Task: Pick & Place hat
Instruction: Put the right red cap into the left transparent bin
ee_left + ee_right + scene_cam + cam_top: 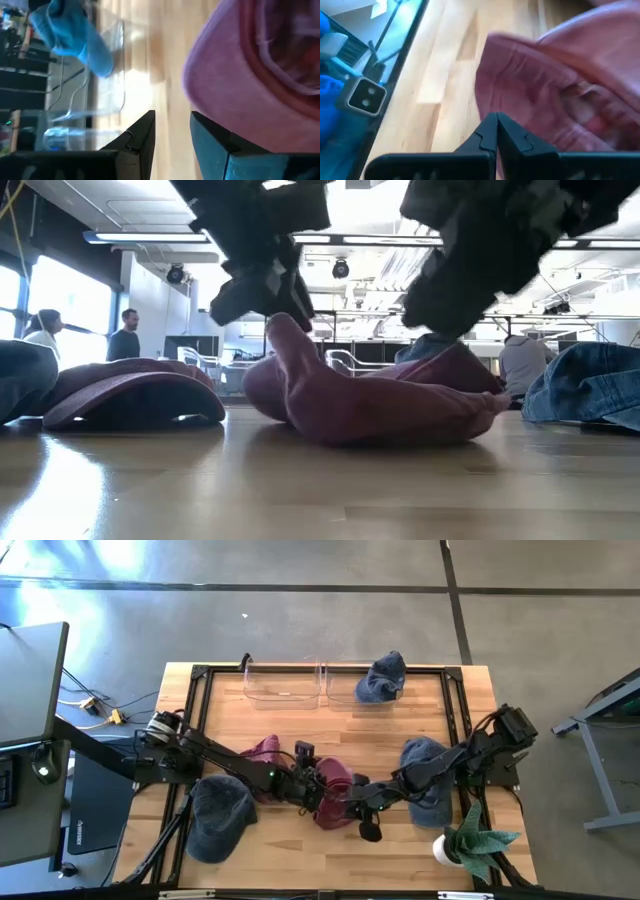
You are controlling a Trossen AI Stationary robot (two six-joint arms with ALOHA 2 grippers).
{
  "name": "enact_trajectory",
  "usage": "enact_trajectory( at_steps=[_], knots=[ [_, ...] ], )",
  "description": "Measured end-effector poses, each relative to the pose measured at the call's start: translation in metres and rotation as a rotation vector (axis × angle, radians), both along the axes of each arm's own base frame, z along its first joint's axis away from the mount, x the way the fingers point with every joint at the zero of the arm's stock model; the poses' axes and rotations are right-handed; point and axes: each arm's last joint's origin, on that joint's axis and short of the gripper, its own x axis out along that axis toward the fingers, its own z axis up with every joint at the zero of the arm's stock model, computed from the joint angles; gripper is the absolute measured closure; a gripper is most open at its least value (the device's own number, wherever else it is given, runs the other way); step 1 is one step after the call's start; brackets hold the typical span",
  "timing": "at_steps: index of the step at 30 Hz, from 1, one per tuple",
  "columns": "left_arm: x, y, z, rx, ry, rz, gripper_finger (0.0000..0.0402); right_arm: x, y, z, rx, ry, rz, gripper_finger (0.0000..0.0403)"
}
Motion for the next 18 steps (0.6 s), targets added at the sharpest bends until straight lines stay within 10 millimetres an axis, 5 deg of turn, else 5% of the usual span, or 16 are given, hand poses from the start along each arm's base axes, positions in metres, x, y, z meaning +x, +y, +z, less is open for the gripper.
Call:
enact_trajectory(
  at_steps=[9, 18],
  knots=[
    [-0.032, -0.002, 0.003, -0.083, 0.044, 0.184, 0.0285, 0.0, -0.015, 0.027, -0.356, 0.08, -0.169, 0.0397],
    [-0.049, -0.006, -0.019, -0.33, 0.179, 0.184, 0.0285, 0.002, -0.048, 0.049, -0.523, 0.298, -0.328, 0.0312]
  ],
)
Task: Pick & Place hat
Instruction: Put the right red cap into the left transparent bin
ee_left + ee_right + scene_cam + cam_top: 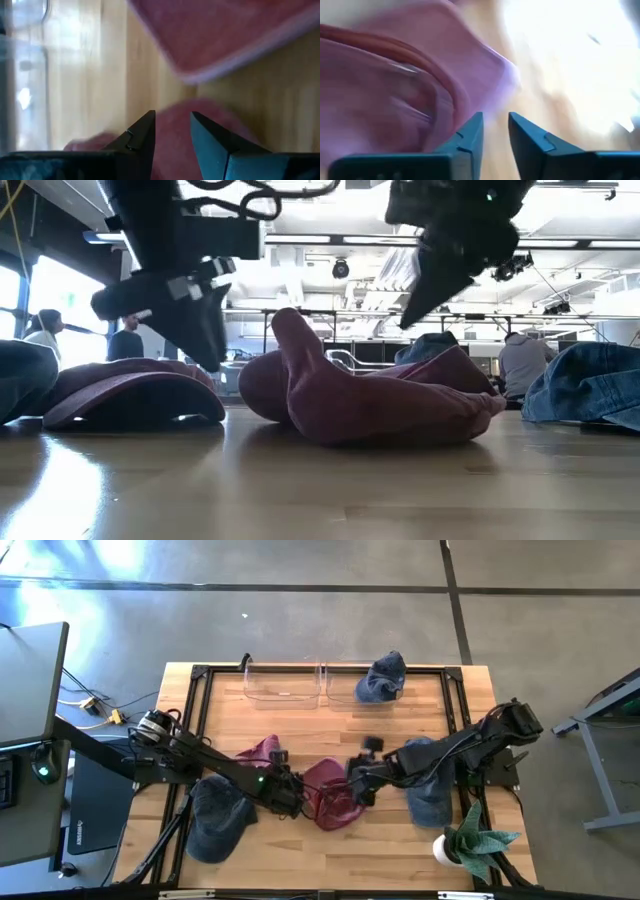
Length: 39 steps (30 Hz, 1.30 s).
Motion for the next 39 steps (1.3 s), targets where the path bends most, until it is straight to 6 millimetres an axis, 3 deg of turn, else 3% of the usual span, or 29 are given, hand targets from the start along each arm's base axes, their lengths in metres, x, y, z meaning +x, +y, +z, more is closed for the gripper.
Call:
enact_trajectory(
  at_steps=[4, 7, 13, 18, 23, 27, 31, 36, 39],
  knots=[
    [0.002, -0.001, -0.017, -0.04, -0.079, -0.038, 0.0285, -0.008, -0.01, -0.001, 0.037, 0.082, -0.14, 0.0282],
    [0.009, -0.001, -0.023, -0.067, -0.186, -0.083, 0.0285, -0.013, -0.01, -0.013, 0.166, 0.136, -0.136, 0.0277],
    [0.032, 0.018, -0.017, -0.061, -0.392, -0.112, 0.0285, -0.013, 0.018, -0.019, 0.448, 0.131, 0.037, 0.0293],
    [0.045, 0.032, -0.003, 0.041, -0.433, -0.112, 0.0285, -0.023, 0.034, 0.0, 0.382, 0.077, 0.024, 0.0316],
    [0.044, 0.024, 0.011, 0.134, -0.326, -0.135, 0.0285, -0.027, 0.039, 0.006, 0.226, 0.013, 0.041, 0.0327],
    [0.04, 0.019, 0.013, 0.152, -0.274, -0.131, 0.0285, -0.026, 0.03, -0.001, 0.128, 0.039, -0.027, 0.0318],
    [0.039, 0.014, 0.009, 0.019, -0.269, -0.164, 0.0285, -0.025, 0.024, -0.013, 0.179, 0.143, -0.047, 0.0304],
    [0.041, 0.011, -0.001, -0.063, -0.316, -0.167, 0.0285, -0.022, 0.04, -0.033, 0.233, 0.258, 0.106, 0.03],
    [0.041, 0.012, -0.011, -0.012, -0.306, -0.144, 0.0285, -0.012, 0.054, -0.045, 0.251, 0.218, 0.221, 0.0299]
  ],
)
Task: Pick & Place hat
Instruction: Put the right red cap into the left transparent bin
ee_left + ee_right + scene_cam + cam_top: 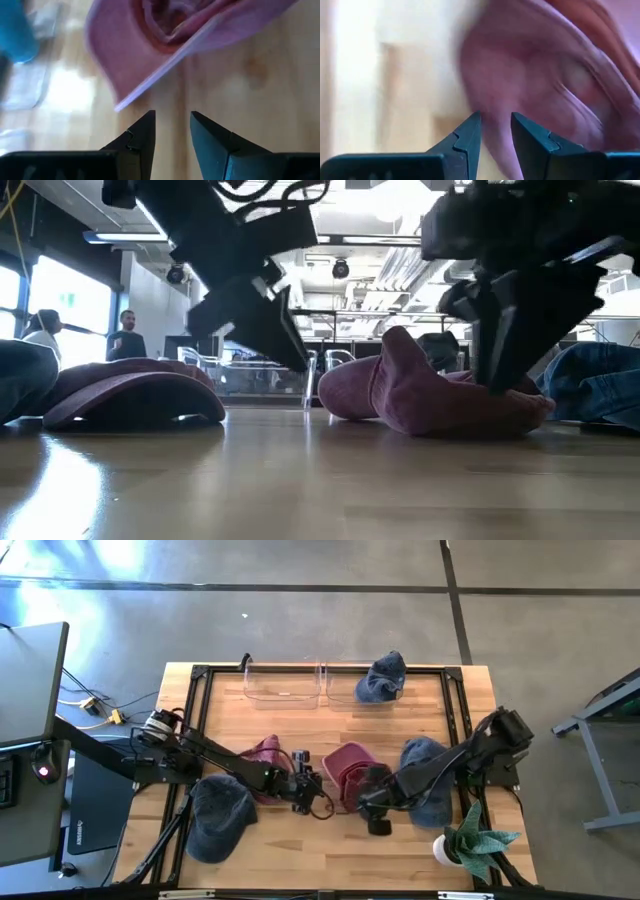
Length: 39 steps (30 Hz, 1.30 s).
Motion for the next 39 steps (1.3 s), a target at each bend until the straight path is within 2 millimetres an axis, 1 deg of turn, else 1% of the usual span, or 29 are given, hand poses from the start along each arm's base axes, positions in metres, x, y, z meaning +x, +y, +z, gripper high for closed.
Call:
enact_trajectory(
  at_steps=[3, 5, 7, 9, 12, 15, 18, 20, 22, 25, 27, 29, 32, 34, 36, 37, 39],
  knots=[
    [-0.003, -0.005, 0.006, 0.063, -0.026, 0.029, 0.0285, 0.017, 0.012, -0.011, 0.019, -0.128, 0.088, 0.0299],
    [-0.013, -0.012, 0.013, 0.114, -0.02, 0.031, 0.0285, 0.027, 0.016, -0.013, 0.017, -0.219, 0.156, 0.0298],
    [-0.02, -0.019, 0.023, 0.136, -0.049, 0.026, 0.0285, 0.033, 0.019, -0.009, 0.021, -0.29, 0.213, 0.0292],
    [-0.029, -0.027, 0.032, 0.151, -0.059, 0.007, 0.0285, 0.033, 0.019, -0.001, 0.024, -0.334, 0.241, 0.0279],
    [-0.032, -0.038, 0.039, 0.129, -0.106, -0.026, 0.0285, 0.027, 0.017, 0.017, 0.038, -0.354, 0.26, 0.0246],
    [-0.034, -0.047, 0.039, 0.115, -0.105, -0.09, 0.0285, 0.013, 0.014, 0.029, 0.013, -0.301, 0.296, 0.0207],
    [-0.031, -0.054, 0.04, 0.058, -0.123, -0.16, 0.0285, -0.005, 0.017, 0.026, -0.119, -0.181, 0.401, 0.0182],
    [-0.027, -0.058, 0.034, 0.016, -0.117, -0.208, 0.0285, -0.018, 0.021, 0.02, -0.216, -0.077, 0.469, 0.0176],
    [-0.026, -0.058, 0.03, 0.024, -0.103, -0.226, 0.0285, -0.025, 0.022, 0.013, -0.288, -0.002, 0.493, 0.0176],
    [-0.022, -0.061, 0.028, 0.026, -0.123, -0.236, 0.0285, -0.03, 0.025, 0.0, -0.352, 0.016, 0.504, 0.0185],
    [-0.022, -0.06, 0.026, 0.033, -0.108, -0.238, 0.0285, -0.03, 0.026, -0.008, -0.375, -0.014, 0.526, 0.0198],
    [-0.022, -0.061, 0.026, 0.042, -0.108, -0.25, 0.0285, -0.029, 0.026, -0.016, -0.386, -0.049, 0.541, 0.0214],
    [-0.023, -0.062, 0.028, 0.078, -0.086, -0.267, 0.0285, -0.026, 0.02, -0.025, -0.391, -0.085, 0.544, 0.0245],
    [-0.032, -0.065, 0.041, 0.113, -0.087, -0.263, 0.0285, -0.024, 0.015, -0.029, -0.381, -0.107, 0.53, 0.0268],
    [-0.039, -0.069, 0.062, 0.129, -0.134, -0.243, 0.0285, -0.022, 0.01, -0.031, -0.368, -0.114, 0.512, 0.0292],
    [-0.041, -0.071, 0.067, 0.134, -0.151, -0.232, 0.0285, -0.021, 0.008, -0.032, -0.36, -0.11, 0.497, 0.0306],
    [-0.052, -0.071, 0.068, 0.173, -0.123, -0.213, 0.0285, -0.02, 0.004, -0.032, -0.346, -0.108, 0.462, 0.0333]
  ],
)
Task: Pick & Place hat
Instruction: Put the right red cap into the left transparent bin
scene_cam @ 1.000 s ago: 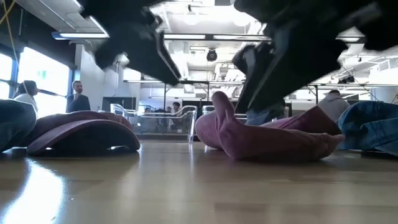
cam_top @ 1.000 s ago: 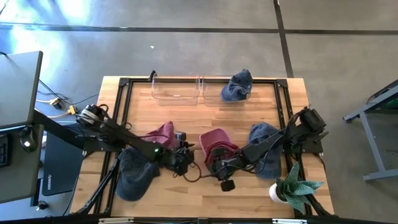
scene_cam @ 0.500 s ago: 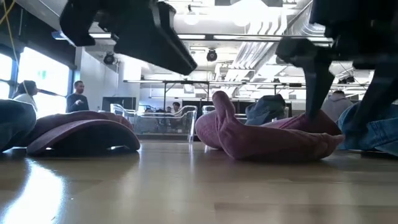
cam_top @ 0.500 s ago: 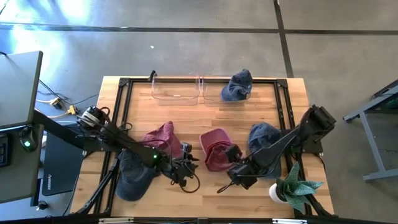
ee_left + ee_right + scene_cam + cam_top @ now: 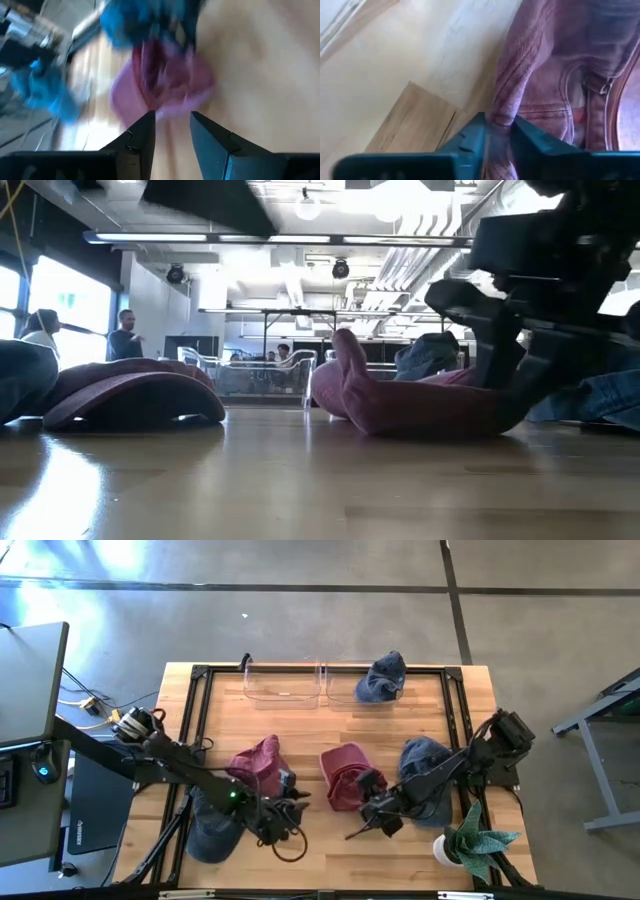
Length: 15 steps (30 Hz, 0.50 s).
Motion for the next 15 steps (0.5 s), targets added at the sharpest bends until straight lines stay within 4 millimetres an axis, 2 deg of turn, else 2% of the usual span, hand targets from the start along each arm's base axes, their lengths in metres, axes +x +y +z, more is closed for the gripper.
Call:
enact_trajectory(
  at_steps=[4, 7, 11, 15],
  knots=[
    [-0.008, -0.001, 0.005, 0.001, -0.011, 0.044, 0.0285, 0.006, -0.003, 0.009, 0.041, -0.028, -0.057, 0.0383],
    [-0.024, -0.005, 0.005, 0.037, 0.018, 0.054, 0.0285, 0.014, -0.004, 0.03, 0.066, -0.102, -0.101, 0.0381],
    [-0.04, -0.013, 0.018, 0.05, -0.036, 0.054, 0.0285, 0.029, -0.017, 0.076, 0.119, -0.26, -0.187, 0.0356],
    [-0.063, -0.017, 0.039, 0.038, -0.134, 0.077, 0.0285, 0.04, -0.051, 0.134, 0.176, -0.436, -0.289, 0.0367]
  ],
)
